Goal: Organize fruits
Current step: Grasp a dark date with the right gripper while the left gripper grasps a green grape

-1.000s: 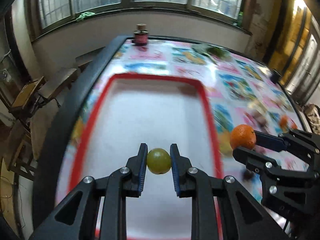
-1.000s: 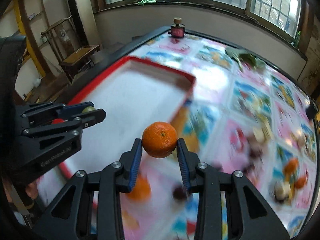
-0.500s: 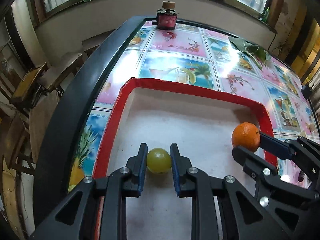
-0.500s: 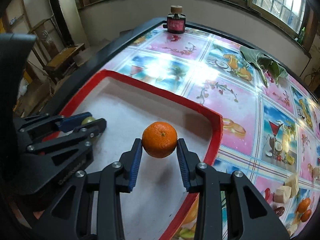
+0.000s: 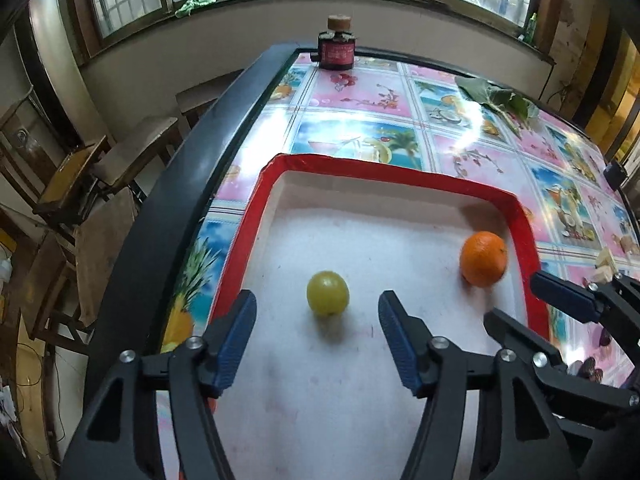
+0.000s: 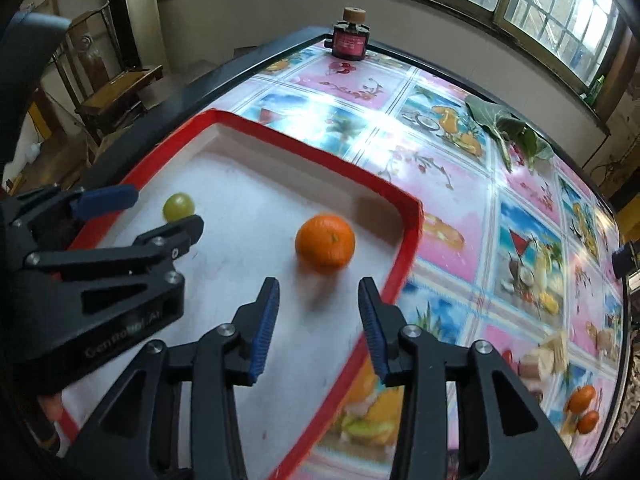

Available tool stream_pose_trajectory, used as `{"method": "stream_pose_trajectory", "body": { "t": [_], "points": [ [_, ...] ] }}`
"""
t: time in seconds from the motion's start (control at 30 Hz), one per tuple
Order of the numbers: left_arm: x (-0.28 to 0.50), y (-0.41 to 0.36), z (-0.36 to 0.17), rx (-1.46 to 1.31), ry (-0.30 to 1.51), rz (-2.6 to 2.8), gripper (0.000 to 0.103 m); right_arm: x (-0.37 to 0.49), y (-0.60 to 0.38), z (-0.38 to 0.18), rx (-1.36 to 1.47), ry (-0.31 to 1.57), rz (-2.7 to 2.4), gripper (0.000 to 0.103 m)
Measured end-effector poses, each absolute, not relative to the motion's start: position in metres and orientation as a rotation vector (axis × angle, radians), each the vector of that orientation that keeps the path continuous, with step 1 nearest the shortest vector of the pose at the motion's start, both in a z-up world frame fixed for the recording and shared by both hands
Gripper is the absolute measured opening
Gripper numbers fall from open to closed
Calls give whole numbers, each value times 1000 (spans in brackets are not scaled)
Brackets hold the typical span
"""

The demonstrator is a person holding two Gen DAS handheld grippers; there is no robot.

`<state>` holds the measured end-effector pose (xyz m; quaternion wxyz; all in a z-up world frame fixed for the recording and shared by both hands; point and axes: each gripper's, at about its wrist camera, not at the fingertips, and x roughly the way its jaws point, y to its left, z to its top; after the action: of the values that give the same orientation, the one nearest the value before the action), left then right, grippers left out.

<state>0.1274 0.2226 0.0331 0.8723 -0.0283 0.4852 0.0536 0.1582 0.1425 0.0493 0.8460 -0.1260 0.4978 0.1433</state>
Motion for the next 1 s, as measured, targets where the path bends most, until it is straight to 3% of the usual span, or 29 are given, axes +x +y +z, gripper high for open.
{"method": "stream_pose_trajectory", "body": {
  "t": [0.33, 0.57, 0.67, 1.0],
  "points": [
    [67, 196, 50, -30, 969, 71, 70, 76, 82, 75, -200, 1041, 310, 53],
    [11, 130, 69, 10, 914, -36, 72, 19, -2, 78, -134, 1032, 269, 53],
    [-2, 95, 77, 40, 883, -91, 77, -2, -47, 78, -103, 1022, 228, 53],
    [-10, 11, 57, 112, 926, -172, 77, 3, -167, 63, 5, 1014, 90, 53]
  ]
}}
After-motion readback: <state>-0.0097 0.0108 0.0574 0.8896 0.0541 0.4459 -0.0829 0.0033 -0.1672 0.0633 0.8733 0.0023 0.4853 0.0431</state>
